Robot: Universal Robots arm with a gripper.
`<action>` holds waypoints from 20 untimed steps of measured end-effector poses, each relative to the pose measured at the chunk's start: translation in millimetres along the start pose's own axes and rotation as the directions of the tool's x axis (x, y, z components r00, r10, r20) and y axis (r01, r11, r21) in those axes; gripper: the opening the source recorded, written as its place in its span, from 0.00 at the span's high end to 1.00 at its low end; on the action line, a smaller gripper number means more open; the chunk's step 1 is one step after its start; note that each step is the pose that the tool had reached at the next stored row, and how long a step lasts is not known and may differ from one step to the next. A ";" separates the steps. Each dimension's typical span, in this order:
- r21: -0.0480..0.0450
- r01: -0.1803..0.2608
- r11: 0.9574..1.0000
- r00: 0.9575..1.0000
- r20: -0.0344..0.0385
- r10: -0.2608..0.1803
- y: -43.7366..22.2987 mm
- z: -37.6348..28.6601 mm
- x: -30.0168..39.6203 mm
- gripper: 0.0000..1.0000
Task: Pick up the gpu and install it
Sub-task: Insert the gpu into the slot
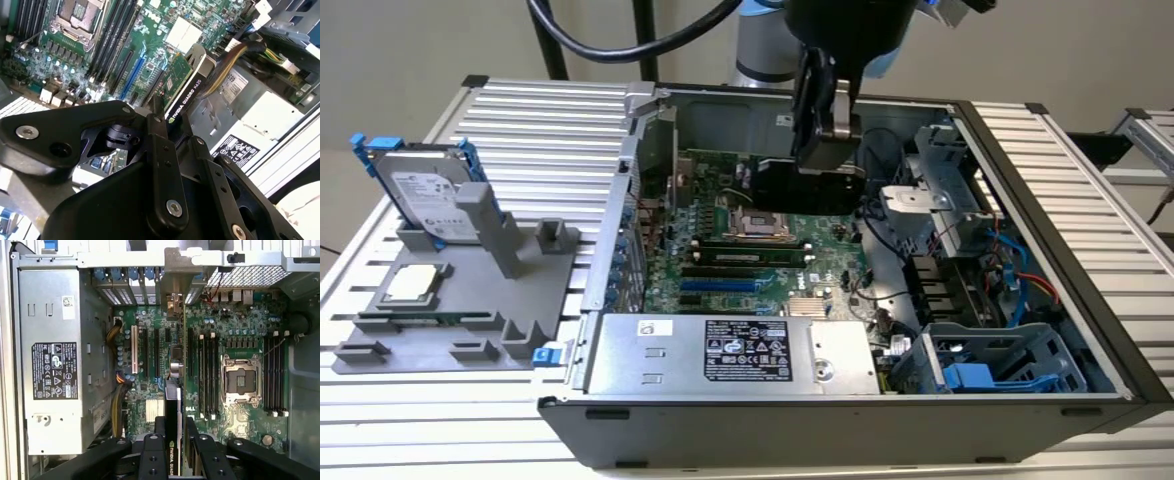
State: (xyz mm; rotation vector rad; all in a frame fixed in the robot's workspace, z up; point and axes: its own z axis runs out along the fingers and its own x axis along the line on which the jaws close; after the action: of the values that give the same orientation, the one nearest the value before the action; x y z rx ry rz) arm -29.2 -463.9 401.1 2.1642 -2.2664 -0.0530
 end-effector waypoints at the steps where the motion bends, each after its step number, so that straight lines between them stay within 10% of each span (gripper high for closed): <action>1: 0.000 0.000 1.000 1.000 0.002 0.000 0.0 1.3 0.0 1.00; 20: 0.000 0.000 1.000 1.000 0.008 0.000 -0.7 24.5 -1.7 1.00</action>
State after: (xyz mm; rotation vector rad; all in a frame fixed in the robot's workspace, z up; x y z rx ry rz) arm -29.2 -461.8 376.6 2.1679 -2.2700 -0.0620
